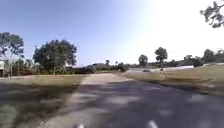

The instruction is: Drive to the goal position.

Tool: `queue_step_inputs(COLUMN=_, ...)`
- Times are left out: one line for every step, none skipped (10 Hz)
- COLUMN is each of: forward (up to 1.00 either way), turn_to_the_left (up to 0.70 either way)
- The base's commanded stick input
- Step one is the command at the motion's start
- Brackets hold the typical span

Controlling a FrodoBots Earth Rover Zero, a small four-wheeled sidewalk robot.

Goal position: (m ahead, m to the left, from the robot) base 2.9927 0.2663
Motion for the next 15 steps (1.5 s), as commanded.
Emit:
queue_step_inputs(forward=1.0, turn_to_the_left=0.04)
queue_step_inputs(forward=1.0, turn_to_the_left=0.04)
queue_step_inputs(forward=1.0, turn_to_the_left=0.04)
queue_step_inputs(forward=1.0, turn_to_the_left=0.04)
queue_step_inputs(forward=1.0, turn_to_the_left=0.04)
queue_step_inputs(forward=1.0, turn_to_the_left=0.04)
queue_step_inputs(forward=1.0, turn_to_the_left=0.04)
queue_step_inputs(forward=1.0, turn_to_the_left=0.04)
queue_step_inputs(forward=1.0, turn_to_the_left=0.05)
queue_step_inputs(forward=1.0, turn_to_the_left=0.12)
queue_step_inputs(forward=1.0, turn_to_the_left=0.18)
queue_step_inputs(forward=1.0, turn_to_the_left=0.21)
queue_step_inputs(forward=1.0, turn_to_the_left=0.13)
queue_step_inputs(forward=1.0, turn_to_the_left=0.05)
queue_step_inputs(forward=1.0, turn_to_the_left=0.03)
